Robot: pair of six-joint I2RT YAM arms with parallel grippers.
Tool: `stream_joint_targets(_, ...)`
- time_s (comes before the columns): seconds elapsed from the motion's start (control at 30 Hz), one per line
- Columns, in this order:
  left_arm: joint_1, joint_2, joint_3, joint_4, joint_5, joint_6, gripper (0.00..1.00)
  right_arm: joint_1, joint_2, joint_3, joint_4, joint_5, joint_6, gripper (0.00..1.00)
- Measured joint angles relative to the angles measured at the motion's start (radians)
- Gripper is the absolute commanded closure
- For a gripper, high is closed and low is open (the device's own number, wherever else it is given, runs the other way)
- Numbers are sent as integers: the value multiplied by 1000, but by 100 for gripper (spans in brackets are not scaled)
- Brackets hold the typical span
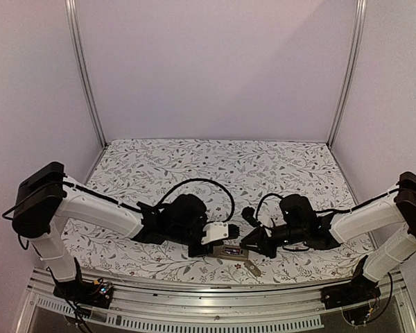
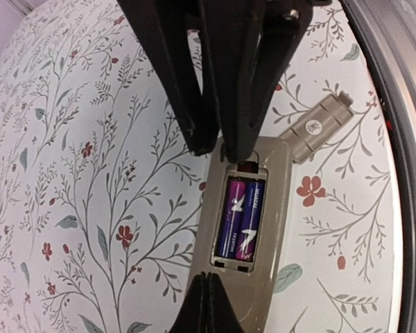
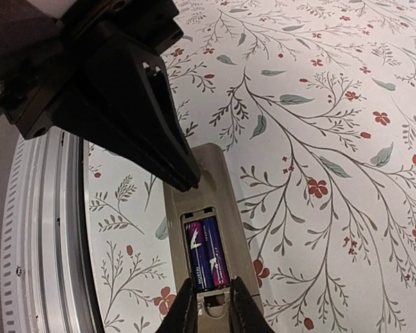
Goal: Load the batteries into the remote control
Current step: Load the battery into the battery compartment, then pick up the battery cover from the corner of the board.
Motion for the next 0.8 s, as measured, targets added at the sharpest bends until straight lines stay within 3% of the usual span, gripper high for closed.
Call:
stream_joint_targets(0.1,4,-38,-20,0,-31,-25,67,0,2,31,-41,8,11,81)
stream_joint_targets(0.17,7,-74,-47,1,-68,-53,47,0,8,65,-66,7,15,73)
stream_joint_targets(0.23,9,-112,-77,3,-114,-71,11,3,19,100,-87,6,18,54)
stream_joint_targets(0.27,11,-140,-100,14,-148,-95,2,7,27,119,-99,6,15,35)
stream_joint_targets(0.33,16,-183,-135,32,-212,-127,0,23,42,153,-129,19,11,4)
stream_joint_targets(0.37,21,-211,-154,43,-254,-154,0,36,48,169,-150,31,3,1)
stream_joint_targets(0.57,62,-307,-184,118,-443,-272,0,98,96,294,-315,107,-70,1)
stream_joint_targets(0.8,69,-411,-258,177,-503,-350,0,96,80,303,-447,181,-95,1)
